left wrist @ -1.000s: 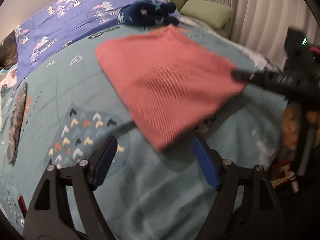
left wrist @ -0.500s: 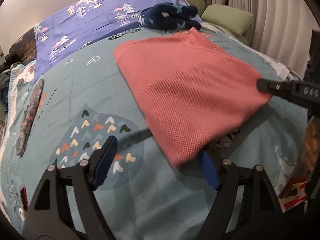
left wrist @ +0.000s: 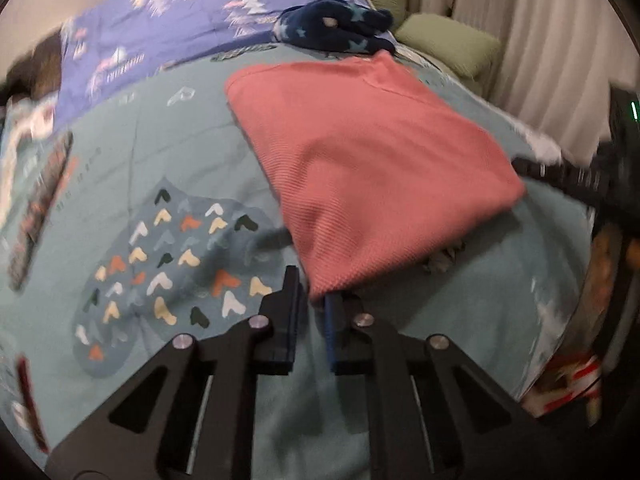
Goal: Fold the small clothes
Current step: 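Open the right gripper and release the folded sweater, then slide both open grippers under the sides of the folded sweater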
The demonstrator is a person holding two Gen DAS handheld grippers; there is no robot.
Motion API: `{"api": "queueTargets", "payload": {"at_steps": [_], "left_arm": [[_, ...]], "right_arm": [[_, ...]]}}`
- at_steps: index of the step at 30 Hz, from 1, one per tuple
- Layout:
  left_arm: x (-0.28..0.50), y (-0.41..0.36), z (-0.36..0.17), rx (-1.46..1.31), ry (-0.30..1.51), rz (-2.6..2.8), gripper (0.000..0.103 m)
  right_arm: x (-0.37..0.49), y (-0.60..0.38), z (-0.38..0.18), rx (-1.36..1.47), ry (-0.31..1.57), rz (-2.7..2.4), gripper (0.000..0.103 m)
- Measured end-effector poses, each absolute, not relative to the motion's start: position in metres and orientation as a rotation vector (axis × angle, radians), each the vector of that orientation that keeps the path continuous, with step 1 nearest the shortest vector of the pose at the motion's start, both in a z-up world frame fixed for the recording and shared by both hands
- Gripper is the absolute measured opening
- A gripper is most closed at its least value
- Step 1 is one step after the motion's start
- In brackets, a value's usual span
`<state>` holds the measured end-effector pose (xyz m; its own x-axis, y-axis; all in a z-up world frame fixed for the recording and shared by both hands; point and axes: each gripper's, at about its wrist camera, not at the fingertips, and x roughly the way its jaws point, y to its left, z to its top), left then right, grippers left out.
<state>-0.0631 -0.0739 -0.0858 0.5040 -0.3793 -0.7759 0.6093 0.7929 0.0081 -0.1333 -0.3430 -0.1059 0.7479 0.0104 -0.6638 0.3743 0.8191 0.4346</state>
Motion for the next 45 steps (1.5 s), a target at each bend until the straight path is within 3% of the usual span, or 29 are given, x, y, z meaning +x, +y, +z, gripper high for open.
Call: {"api": "queueTargets", "payload": {"at_steps": [7,12,14,18,22,27,31,34,40,45], "left_arm": [[-0.072,-0.062,-0.060,0.195,0.885,-0.709,0.012],[-0.065,-0.074,-0.025,0.144,0.771,-0.797,0.012],[-0.058,-0.090,-0.028,0.165,0.748,-0.810,0.013],[-0.025,-0.110,-0.081,0.229,0.899,-0.698,0.014],[-0.028,-0.096,-0.078,0.171,0.895,-0.750,0.014],[-0.020,-0.103,-0.048,0.183,0.824,-0.785,0.039],[0.005,-0.117,-0.042,0.168,0.792,-0.777,0.040],[0.032,-0.122,-0.055,0.156,0.827,-0.725,0.048],[0.050,-0.114,-0.078,0.152,0.809,-0.702,0.048],[0.047,-0.116,-0.076,0.180,0.779,-0.686,0.048]], "right_arm": [[-0.122,-0.330,-0.068,0.465,0.640,-0.080,0.007],[-0.085,-0.298,-0.048,0.382,0.621,0.113,0.007],[-0.068,-0.293,-0.055,0.386,0.647,0.165,0.008],[-0.043,-0.310,-0.094,0.421,0.746,0.057,0.007],[-0.045,-0.341,-0.118,0.590,0.767,0.110,0.001],[-0.027,-0.331,-0.085,0.477,0.714,0.127,0.007],[0.008,-0.334,-0.078,0.443,0.713,0.139,0.007],[0.031,-0.350,-0.091,0.503,0.746,0.156,0.007],[0.046,-0.396,-0.136,0.642,0.796,0.045,0.007],[0.044,-0.395,-0.127,0.625,0.783,0.043,0.008]]}}
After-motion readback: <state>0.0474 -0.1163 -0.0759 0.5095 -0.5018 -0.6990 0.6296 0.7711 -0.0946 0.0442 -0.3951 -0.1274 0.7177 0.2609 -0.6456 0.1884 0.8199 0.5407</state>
